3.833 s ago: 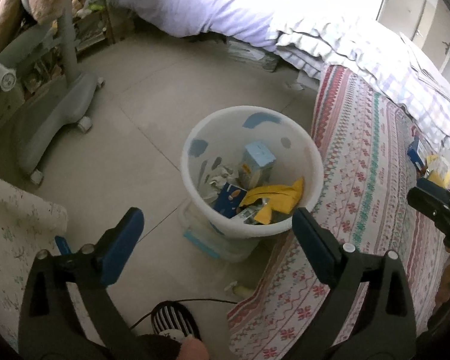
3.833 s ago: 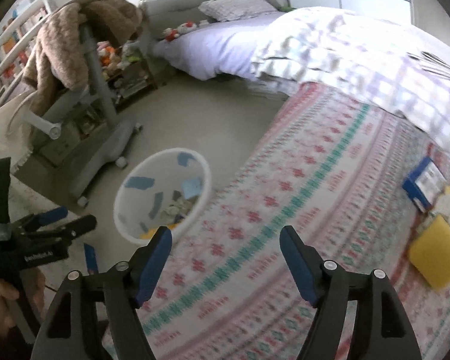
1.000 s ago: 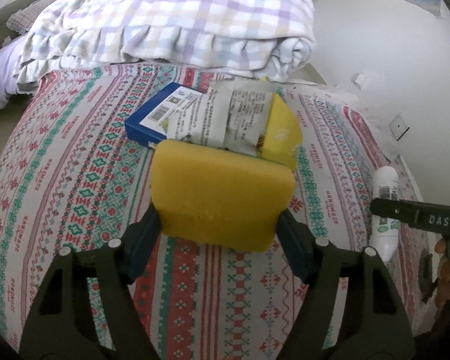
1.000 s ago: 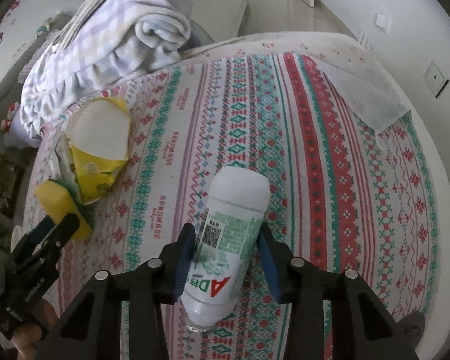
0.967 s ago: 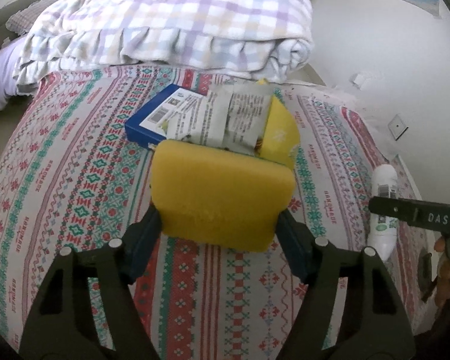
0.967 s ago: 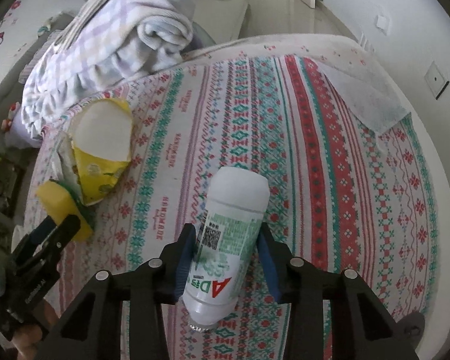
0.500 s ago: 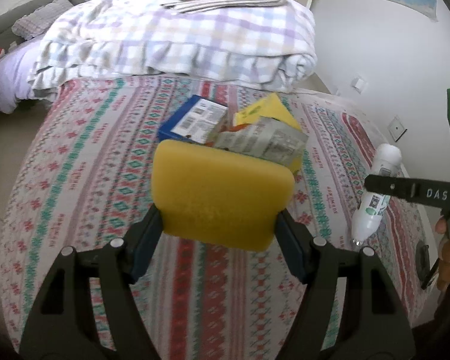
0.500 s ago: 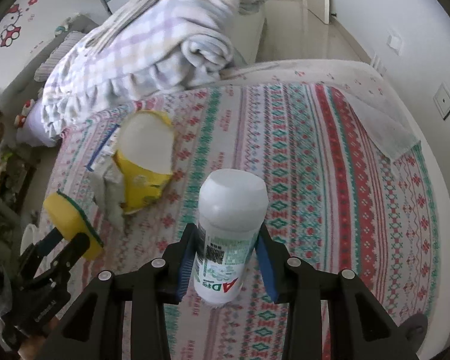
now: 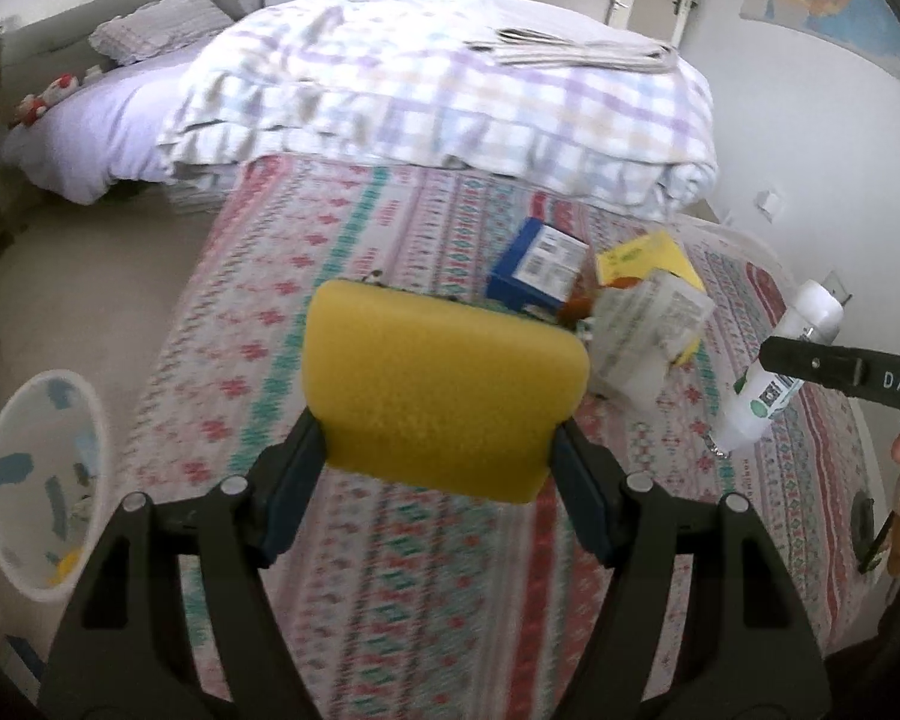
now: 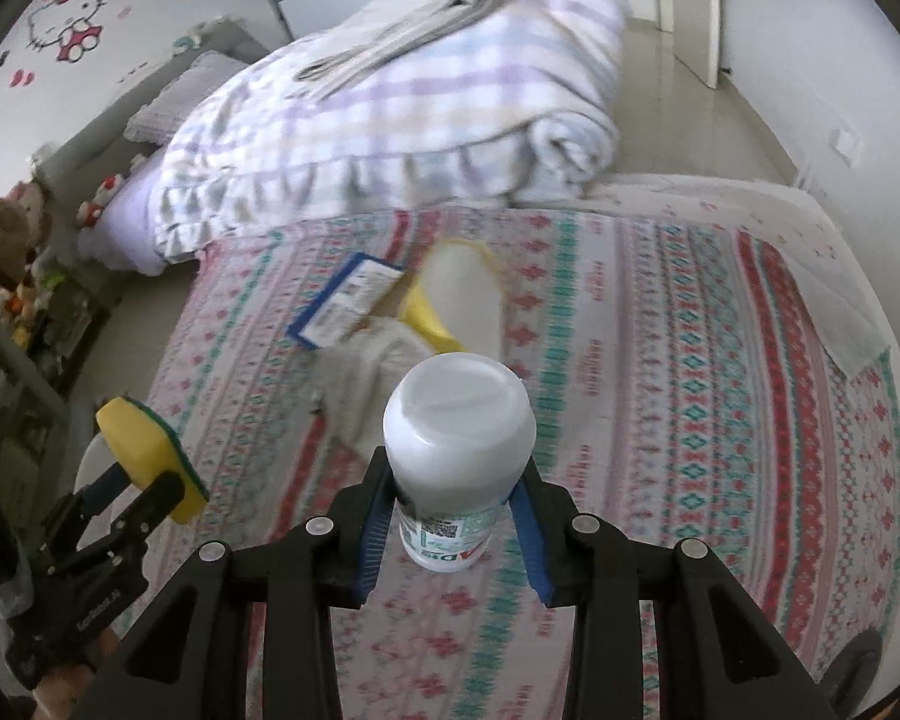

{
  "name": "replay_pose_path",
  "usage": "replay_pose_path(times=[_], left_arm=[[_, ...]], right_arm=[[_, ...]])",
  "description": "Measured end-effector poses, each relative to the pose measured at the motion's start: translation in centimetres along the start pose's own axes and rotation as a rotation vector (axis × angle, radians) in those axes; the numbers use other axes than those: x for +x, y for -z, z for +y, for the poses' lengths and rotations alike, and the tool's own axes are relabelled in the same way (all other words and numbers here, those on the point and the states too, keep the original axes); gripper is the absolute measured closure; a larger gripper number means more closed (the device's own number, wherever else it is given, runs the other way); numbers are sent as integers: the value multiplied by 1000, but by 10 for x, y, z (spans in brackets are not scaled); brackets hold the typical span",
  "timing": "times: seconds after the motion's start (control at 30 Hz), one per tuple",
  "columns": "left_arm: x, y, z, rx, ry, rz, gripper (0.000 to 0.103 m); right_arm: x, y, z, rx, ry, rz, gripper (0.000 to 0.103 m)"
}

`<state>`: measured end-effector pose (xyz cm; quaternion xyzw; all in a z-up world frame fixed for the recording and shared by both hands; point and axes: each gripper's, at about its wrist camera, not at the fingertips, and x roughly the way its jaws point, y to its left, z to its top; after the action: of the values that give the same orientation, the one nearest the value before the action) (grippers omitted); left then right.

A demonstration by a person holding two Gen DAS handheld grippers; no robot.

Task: Collect trash
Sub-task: 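Carry the sponge and white bottle to the wastebasket and release both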

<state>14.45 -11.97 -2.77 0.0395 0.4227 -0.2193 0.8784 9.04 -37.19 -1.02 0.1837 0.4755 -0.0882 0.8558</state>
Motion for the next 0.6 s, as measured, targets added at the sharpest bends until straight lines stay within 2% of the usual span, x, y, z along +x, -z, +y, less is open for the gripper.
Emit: replay_pose_path(times=[0.6], left_arm=[[-45, 14, 94, -84, -126, -24, 30]], right_arm=[[11, 3, 112, -108, -118, 9, 65]])
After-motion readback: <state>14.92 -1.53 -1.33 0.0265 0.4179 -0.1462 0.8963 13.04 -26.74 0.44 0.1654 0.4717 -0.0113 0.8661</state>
